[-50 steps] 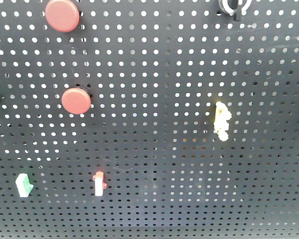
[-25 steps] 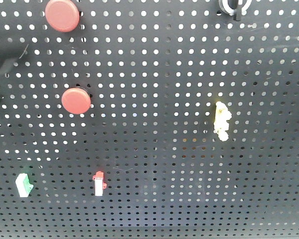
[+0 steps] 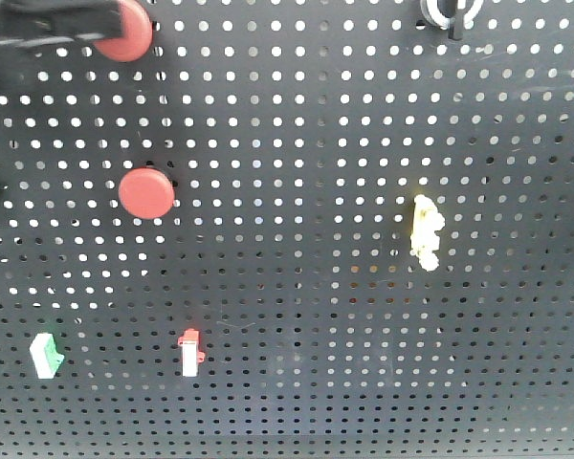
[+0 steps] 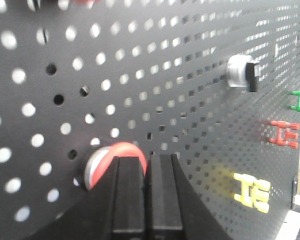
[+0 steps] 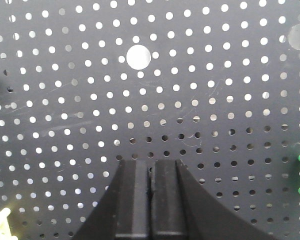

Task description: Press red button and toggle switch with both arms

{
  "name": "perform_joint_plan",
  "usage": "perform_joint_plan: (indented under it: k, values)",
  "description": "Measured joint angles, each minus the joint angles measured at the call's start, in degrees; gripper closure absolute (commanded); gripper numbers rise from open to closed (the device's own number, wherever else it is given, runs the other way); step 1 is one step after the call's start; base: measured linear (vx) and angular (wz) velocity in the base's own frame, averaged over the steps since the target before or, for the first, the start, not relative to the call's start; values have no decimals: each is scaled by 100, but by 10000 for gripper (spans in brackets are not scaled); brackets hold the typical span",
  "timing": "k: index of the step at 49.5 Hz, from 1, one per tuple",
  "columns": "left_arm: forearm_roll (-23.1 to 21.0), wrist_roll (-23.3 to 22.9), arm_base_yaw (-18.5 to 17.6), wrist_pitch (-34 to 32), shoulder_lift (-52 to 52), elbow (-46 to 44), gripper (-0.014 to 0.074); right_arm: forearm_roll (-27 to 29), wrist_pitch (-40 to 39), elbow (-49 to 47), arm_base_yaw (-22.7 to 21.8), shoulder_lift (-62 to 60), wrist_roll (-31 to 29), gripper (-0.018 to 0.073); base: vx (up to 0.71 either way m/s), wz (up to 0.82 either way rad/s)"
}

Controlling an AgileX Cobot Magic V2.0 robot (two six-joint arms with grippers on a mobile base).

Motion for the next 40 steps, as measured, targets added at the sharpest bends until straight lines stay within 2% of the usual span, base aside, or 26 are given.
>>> perform_joint_plan:
  k: [25, 33, 40]
  values:
    - [-111, -111, -27, 112, 175, -63, 595, 0, 6, 0, 0, 0, 0, 562, 0, 0]
    - [474, -111, -27, 483, -130, -32, 595, 0, 90, 0, 0, 0, 0, 562, 0, 0]
    - [886, -194, -27, 618, -737, 460, 595, 0, 276, 0, 0, 0, -190, 562, 0, 0]
